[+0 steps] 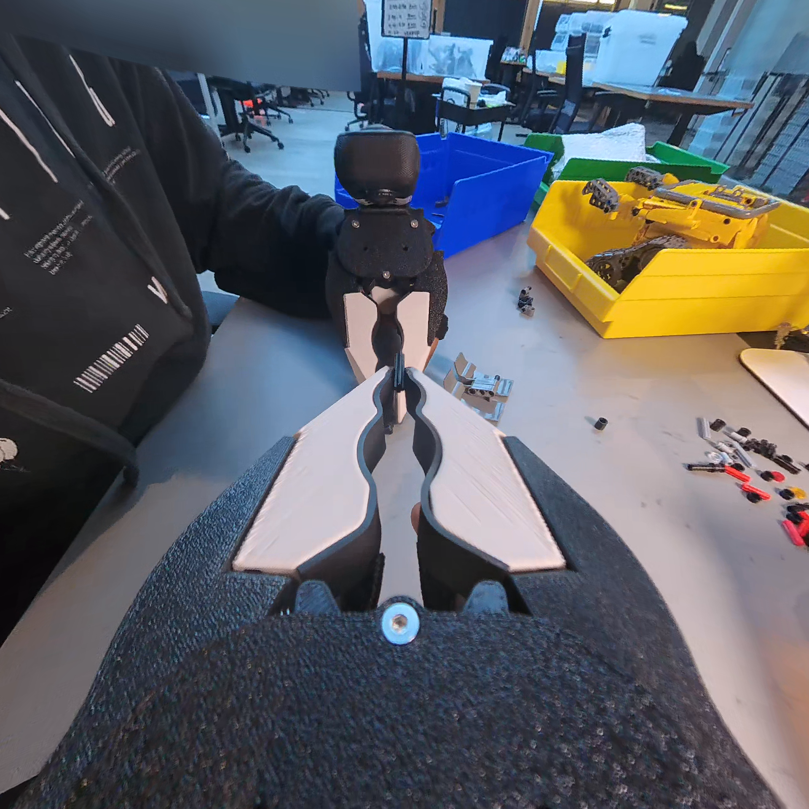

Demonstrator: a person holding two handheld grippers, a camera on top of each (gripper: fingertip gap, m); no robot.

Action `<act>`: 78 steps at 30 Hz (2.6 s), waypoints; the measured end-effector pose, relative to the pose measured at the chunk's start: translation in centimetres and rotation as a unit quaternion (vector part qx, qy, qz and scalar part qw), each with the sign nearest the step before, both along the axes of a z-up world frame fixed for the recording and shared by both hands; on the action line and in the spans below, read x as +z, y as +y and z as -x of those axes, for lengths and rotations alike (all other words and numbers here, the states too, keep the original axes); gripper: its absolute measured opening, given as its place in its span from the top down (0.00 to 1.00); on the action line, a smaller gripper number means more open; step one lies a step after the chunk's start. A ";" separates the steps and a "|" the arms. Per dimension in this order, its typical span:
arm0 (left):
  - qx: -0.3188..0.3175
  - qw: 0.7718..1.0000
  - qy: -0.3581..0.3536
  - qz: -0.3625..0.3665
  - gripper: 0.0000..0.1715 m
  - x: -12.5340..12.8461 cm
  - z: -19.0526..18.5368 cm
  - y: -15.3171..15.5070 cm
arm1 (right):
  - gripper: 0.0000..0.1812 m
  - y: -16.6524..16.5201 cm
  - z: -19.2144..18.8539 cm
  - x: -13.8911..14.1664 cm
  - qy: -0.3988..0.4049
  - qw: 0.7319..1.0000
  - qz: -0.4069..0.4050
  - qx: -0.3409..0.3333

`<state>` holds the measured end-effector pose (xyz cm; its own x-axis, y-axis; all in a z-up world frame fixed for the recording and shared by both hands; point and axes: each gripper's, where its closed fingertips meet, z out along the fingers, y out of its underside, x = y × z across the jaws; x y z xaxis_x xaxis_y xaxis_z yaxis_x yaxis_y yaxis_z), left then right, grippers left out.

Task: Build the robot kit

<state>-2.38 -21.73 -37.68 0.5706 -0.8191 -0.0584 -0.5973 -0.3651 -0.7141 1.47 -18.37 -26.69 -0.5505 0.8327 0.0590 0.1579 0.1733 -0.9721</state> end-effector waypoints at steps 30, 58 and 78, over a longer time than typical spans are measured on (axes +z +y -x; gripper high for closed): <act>-0.043 0.970 -0.232 -0.066 0.96 7.7 -2.8 -0.5 | 0.97 -2.8 0.3 -2.1 -0.035 0.997 -0.063 0.028; 0.019 0.977 -0.079 -0.198 0.97 8.5 -1.6 1.3 | 0.98 -1.7 2.0 -1.9 -0.048 0.999 0.006 -0.025; -0.007 0.988 -0.055 -0.141 0.96 4.5 -1.3 1.2 | 0.97 -1.7 2.0 -5.4 -0.076 0.993 -0.088 -0.020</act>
